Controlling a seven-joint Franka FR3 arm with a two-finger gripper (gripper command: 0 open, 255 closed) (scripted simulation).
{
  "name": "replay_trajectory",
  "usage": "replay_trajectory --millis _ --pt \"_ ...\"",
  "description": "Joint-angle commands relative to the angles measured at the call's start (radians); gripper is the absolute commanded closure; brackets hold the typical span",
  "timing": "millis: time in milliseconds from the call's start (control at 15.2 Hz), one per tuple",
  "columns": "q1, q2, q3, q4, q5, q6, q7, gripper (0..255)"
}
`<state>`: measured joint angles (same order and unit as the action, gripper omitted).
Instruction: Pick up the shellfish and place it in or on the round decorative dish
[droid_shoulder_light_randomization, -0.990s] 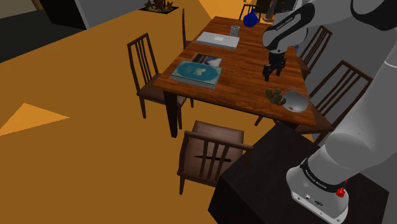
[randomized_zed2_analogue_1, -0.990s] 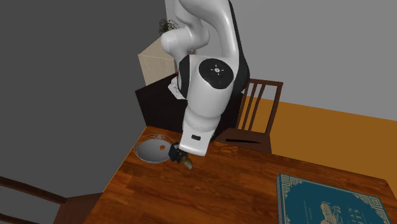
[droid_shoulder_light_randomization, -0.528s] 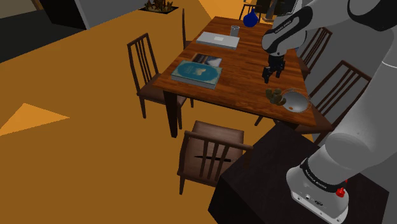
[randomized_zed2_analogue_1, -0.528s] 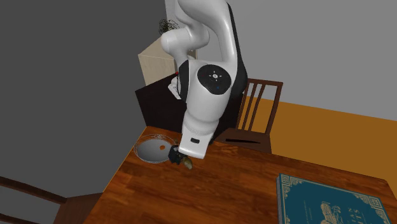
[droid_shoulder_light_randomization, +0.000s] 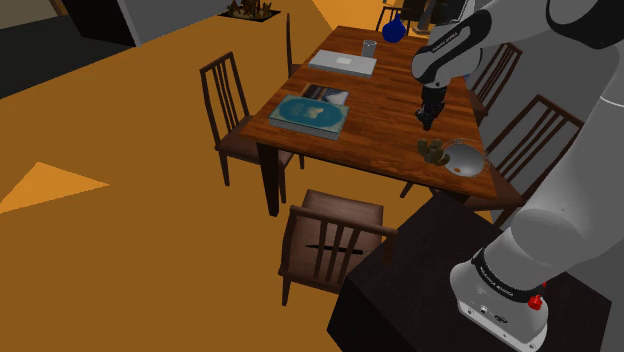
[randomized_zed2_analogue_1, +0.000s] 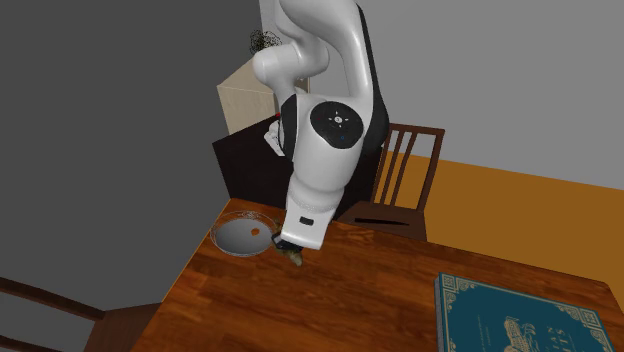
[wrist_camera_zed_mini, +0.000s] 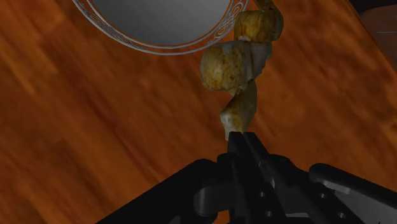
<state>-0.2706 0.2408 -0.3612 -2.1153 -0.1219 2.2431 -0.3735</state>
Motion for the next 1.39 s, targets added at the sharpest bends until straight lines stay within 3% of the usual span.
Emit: replay_trajectory --millis 0,198,264,462,594,1122,1320 --pt "0.000 0.000 0.000 0.000 0.000 0.000 0.000 255" --pt "0.000 0.000 0.000 0.000 0.000 0.000 0.000 255" --pt "0.000 0.000 0.000 0.000 0.000 0.000 0.000 0" --pt "-0.104 -0.117 -0.005 -0.211 0.232 0.217 -0.185 0" --pt "-0.177 -0.158 0.005 -0.322 0.491 0.326 -0.408 0" --pt "-0.192 -0.052 0.047 -0.318 0.652 0.411 -0.528 0" --pt "-0.193 -0.053 0.048 -0.318 0.651 0.411 -0.527 0"
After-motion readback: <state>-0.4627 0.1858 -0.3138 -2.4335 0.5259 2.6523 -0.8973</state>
